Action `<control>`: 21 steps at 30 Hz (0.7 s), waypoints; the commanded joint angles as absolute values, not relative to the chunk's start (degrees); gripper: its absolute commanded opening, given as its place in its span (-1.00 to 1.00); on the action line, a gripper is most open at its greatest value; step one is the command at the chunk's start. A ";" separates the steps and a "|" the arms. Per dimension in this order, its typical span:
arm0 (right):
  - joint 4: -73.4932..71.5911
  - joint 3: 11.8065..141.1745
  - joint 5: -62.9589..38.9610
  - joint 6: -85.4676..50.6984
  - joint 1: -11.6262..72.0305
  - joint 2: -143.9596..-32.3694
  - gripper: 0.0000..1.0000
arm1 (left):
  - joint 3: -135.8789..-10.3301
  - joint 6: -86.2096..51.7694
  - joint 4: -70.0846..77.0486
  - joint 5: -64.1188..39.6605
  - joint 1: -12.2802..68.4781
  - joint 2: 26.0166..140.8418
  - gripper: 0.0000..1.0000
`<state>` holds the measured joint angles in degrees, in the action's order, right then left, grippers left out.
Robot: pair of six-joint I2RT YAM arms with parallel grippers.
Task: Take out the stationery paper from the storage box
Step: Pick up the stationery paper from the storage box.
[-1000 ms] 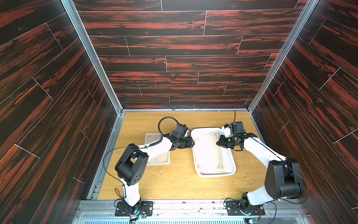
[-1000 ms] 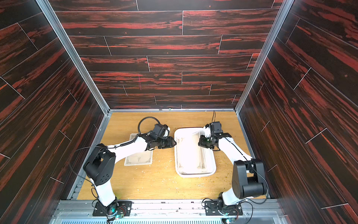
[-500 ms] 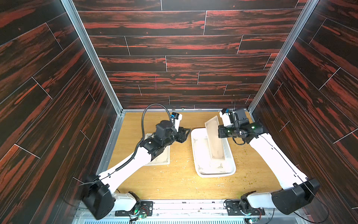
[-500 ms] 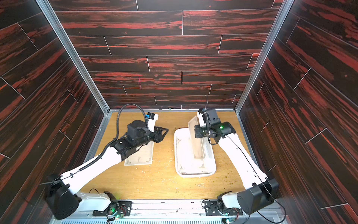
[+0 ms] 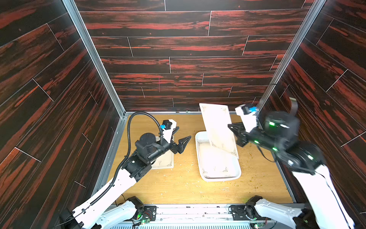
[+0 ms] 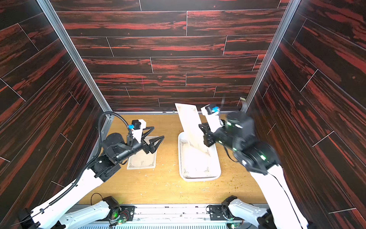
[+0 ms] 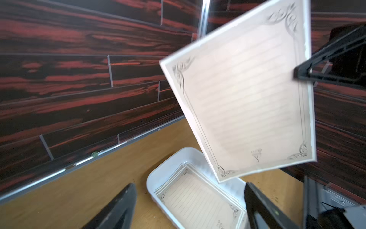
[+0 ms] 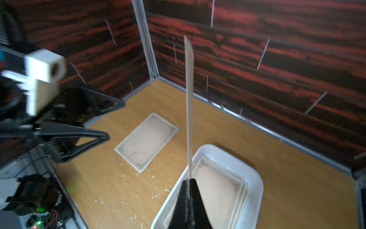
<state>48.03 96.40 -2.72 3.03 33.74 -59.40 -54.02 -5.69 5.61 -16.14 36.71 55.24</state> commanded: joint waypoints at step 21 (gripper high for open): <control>35.13 96.55 -32.35 2.17 33.88 -53.00 -1.00 | -63.20 -12.76 13.93 -51.79 36.61 55.06 0.01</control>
